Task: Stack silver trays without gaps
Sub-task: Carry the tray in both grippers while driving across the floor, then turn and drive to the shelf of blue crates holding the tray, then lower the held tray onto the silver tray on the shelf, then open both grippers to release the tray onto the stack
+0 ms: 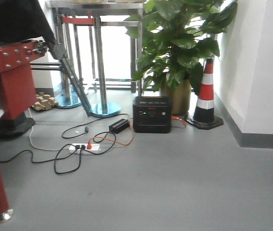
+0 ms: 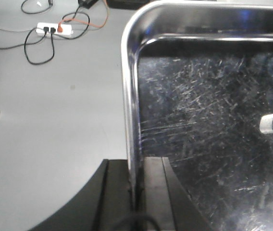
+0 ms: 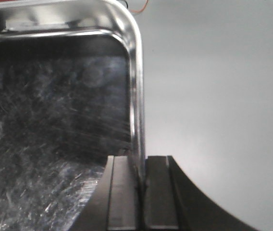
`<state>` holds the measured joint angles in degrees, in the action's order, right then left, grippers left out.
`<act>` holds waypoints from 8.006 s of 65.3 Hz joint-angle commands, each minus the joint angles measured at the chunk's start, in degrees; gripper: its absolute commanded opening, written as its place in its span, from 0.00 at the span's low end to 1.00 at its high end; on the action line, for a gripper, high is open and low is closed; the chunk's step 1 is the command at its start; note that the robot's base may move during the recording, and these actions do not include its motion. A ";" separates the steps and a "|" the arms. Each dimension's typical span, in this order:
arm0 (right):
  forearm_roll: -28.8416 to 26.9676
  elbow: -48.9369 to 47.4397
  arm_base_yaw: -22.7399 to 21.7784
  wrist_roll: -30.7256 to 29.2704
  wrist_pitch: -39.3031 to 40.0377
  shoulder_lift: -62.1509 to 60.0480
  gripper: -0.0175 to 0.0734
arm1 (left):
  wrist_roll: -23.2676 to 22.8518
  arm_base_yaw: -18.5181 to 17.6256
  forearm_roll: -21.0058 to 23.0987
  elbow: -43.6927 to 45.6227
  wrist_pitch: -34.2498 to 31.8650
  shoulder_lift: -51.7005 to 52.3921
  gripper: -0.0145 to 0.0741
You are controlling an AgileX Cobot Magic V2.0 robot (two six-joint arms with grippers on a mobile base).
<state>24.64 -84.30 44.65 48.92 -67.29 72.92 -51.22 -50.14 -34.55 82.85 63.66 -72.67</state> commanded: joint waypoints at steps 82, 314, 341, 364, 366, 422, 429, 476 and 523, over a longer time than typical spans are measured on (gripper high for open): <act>0.27 -0.23 0.06 -0.25 29.01 -0.28 0.11 | 0.01 -0.40 -14.03 0.26 -3.50 0.36 0.15; 0.27 -0.23 0.06 -0.25 29.24 -0.28 0.11 | 0.01 -0.40 -14.89 0.26 -3.50 0.36 0.15; 0.27 -0.23 0.06 -0.25 29.24 -0.28 0.11 | 0.01 -0.40 -14.89 0.26 -3.50 0.36 0.15; 0.27 -0.41 -2.99 -0.36 26.84 4.24 0.11 | 1.35 4.99 -9.39 0.26 -9.72 -2.11 0.15; 0.27 -0.63 -3.77 -0.36 26.82 5.45 0.11 | 2.73 6.32 -7.62 0.26 -11.42 -2.56 0.15; -16.17 -22.34 -15.61 -17.58 13.89 35.41 0.11 | 28.79 27.11 31.32 9.63 -22.50 -26.91 0.15; -16.38 -22.34 -15.61 -17.58 13.05 36.03 0.11 | 28.79 27.11 31.32 9.63 -22.50 -27.31 0.15; -16.04 -22.34 -16.15 -17.58 9.20 36.02 0.32 | 27.01 27.11 29.80 9.75 -22.10 -27.62 0.56; -15.77 -22.34 -18.15 -17.58 6.27 32.59 0.36 | 25.14 27.11 25.16 18.31 -12.02 -27.51 0.23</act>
<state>8.31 -106.15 26.63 31.84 -61.64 108.24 -25.68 -22.71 -9.12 98.02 49.64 -100.80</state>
